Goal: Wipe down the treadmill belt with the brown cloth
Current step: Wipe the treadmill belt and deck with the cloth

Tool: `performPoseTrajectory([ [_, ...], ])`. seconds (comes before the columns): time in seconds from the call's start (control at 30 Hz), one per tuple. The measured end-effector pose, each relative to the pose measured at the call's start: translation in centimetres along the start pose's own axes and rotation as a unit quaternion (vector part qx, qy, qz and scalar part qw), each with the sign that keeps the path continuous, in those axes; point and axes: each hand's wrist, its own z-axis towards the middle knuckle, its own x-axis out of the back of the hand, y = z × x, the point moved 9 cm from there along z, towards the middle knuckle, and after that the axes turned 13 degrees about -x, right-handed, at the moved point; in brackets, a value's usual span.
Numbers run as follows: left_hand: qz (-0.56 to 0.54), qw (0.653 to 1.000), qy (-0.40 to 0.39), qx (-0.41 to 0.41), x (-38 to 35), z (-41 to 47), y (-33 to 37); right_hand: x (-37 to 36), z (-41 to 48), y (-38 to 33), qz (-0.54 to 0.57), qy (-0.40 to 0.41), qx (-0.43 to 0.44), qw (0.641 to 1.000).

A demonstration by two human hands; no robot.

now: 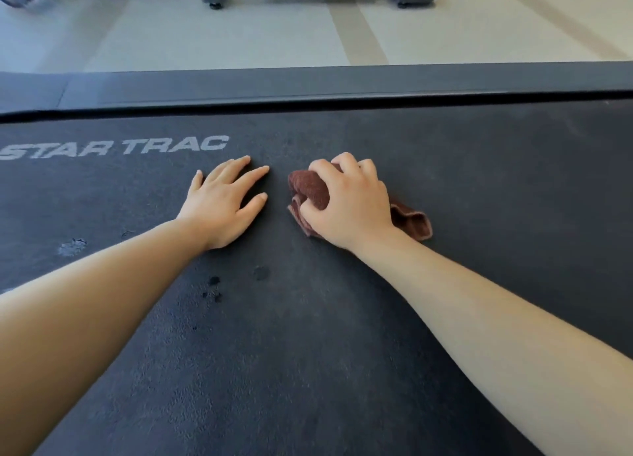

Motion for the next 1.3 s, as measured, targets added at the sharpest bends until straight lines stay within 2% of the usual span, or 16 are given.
performPoseTrajectory([
  [0.23,0.009,0.999,0.006,0.031,0.4,6.8,-4.2,-2.1,9.4,-0.1,-0.013,0.032,-0.043,0.998],
  [0.4,0.010,0.998,0.049,0.031,0.5,7.0,-4.8,-2.7,12.6,0.1,-0.006,0.052,-0.036,0.998],
  [0.63,-0.001,0.999,0.037,0.031,0.3,7.2,-4.8,-3.5,16.6,-0.3,-0.034,0.047,-0.082,0.995],
  [0.77,-0.005,0.999,0.037,0.025,0.3,7.3,-4.8,-3.1,14.3,-0.6,-0.034,0.031,-0.086,0.995],
  [0.9,-0.019,0.999,0.038,0.028,0.5,7.3,-4.9,-2.1,7.4,-1.8,-0.022,0.011,-0.066,0.998],
  [1.0,-0.038,0.998,0.051,0.020,1.0,7.3,-4.5,-1.1,1.3,-3.0,-0.015,0.016,-0.022,1.000],
  [1.13,-0.036,0.997,0.050,-0.045,1.3,4.7,-3.5,-0.5,-4.8,-4.1,0.022,0.036,0.058,0.997],
  [1.3,-0.029,0.999,0.031,0.000,1.2,-3.2,-2.7,-1.2,-1.7,-4.3,0.057,0.025,0.030,0.998],
])
